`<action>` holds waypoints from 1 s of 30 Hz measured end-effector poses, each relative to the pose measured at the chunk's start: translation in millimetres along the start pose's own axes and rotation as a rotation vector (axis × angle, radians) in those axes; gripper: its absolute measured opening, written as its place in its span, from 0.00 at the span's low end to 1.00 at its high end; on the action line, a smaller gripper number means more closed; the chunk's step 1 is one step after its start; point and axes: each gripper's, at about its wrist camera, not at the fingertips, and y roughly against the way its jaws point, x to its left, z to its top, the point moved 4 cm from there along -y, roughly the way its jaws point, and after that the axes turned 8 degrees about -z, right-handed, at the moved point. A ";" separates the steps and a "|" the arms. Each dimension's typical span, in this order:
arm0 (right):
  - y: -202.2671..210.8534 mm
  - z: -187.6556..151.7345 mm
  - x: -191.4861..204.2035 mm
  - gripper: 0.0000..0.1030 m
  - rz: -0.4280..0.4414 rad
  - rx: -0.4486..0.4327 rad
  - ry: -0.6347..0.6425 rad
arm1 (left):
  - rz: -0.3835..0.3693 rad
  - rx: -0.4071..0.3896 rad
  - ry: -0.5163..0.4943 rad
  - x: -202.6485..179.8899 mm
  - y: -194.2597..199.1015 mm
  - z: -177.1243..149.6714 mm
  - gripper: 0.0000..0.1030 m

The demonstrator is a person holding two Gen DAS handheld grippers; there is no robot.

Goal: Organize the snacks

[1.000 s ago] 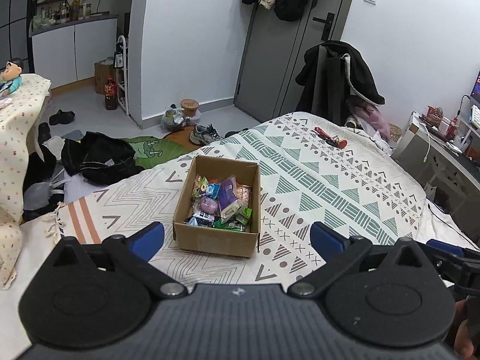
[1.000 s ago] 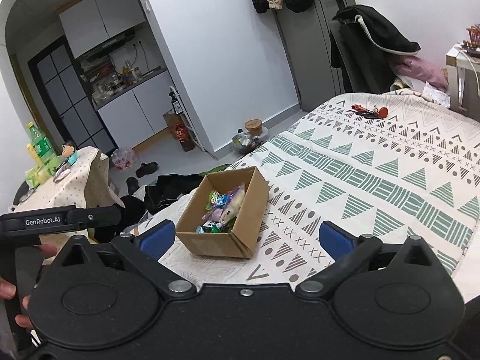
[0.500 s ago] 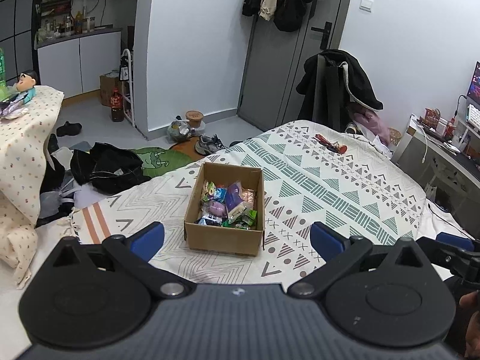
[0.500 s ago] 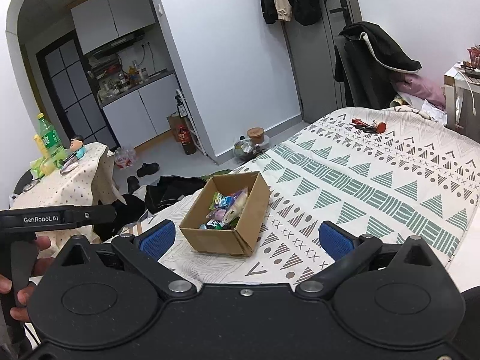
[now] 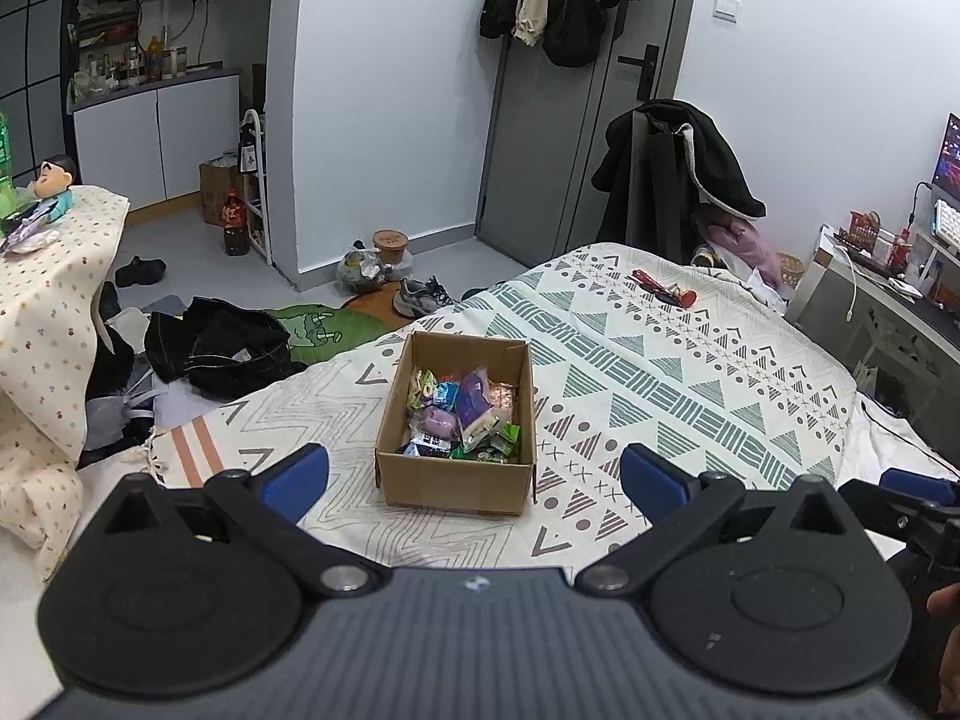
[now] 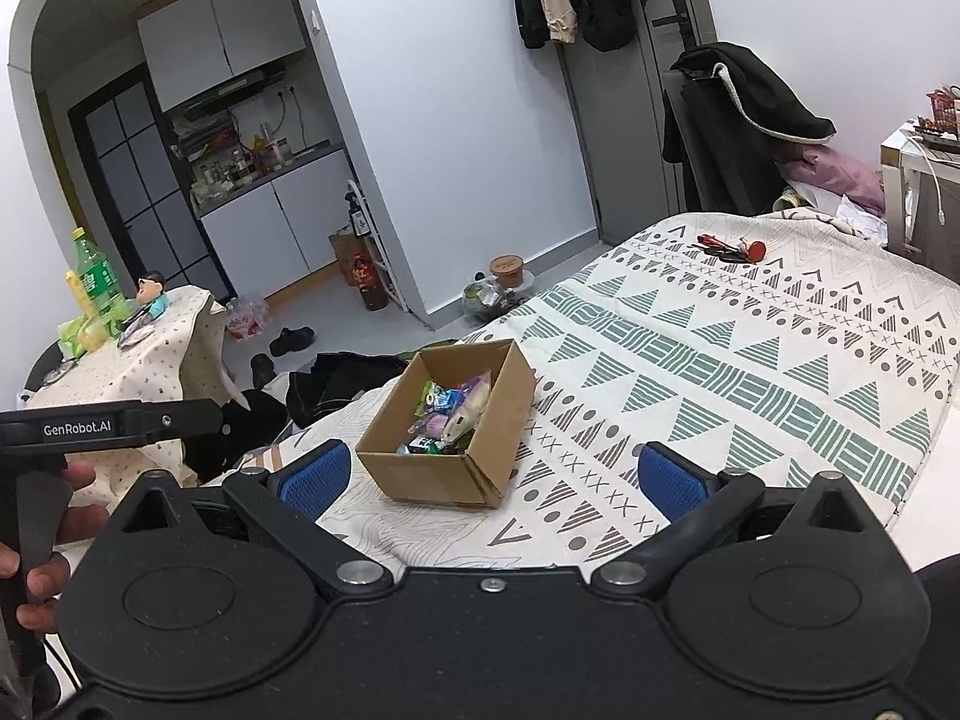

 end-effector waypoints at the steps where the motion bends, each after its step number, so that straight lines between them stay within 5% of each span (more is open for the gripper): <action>1: -0.3 -0.6 -0.4 1.00 -0.002 0.001 -0.002 | -0.001 0.001 0.000 -0.4 -0.5 -0.9 1.00; 30: -4.3 -3.8 1.2 1.00 -0.016 0.018 0.004 | -0.004 0.022 -0.001 4.1 -5.4 -7.3 1.00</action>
